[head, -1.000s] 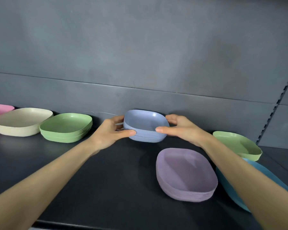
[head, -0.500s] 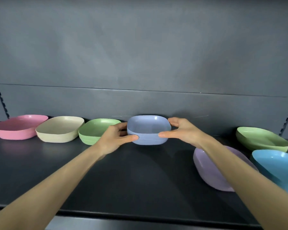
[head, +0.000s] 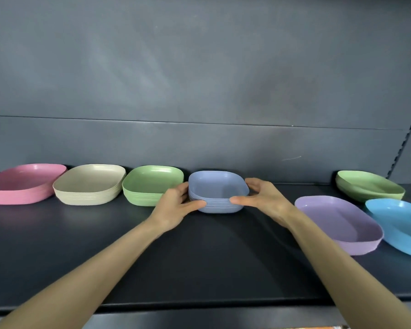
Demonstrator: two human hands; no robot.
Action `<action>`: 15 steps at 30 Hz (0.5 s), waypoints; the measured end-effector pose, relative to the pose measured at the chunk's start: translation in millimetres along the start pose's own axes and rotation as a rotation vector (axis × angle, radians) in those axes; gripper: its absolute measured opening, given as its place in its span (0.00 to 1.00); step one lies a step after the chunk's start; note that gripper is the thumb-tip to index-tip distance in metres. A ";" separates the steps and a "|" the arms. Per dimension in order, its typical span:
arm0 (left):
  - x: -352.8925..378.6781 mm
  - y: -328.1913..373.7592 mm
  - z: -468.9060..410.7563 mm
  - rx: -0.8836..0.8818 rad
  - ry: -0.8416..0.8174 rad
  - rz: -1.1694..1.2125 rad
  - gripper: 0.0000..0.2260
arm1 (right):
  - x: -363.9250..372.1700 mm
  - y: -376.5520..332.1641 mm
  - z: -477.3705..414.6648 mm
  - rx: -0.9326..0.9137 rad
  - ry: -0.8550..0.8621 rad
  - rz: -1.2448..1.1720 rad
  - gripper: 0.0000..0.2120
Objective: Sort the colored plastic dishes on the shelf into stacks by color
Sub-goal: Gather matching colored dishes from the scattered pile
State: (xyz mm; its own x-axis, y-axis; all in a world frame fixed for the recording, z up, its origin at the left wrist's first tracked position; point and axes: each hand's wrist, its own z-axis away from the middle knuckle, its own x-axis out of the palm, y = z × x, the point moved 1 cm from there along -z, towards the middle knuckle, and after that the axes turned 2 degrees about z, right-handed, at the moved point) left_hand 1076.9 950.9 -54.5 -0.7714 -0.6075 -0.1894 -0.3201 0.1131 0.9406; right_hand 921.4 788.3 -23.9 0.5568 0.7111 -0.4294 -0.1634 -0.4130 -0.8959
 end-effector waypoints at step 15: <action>3.9 -18.1 -3.6 0.078 0.162 -0.246 0.14 | 4.2 18.0 -12.3 -0.041 0.063 -0.053 0.21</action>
State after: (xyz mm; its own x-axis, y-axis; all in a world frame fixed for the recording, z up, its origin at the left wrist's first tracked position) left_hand 1081.6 943.7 -71.3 -0.5699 -0.7408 -0.3556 -0.5322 0.0030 0.8466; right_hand 930.8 776.9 -40.4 0.6140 0.6957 -0.3728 -0.0999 -0.3999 -0.9111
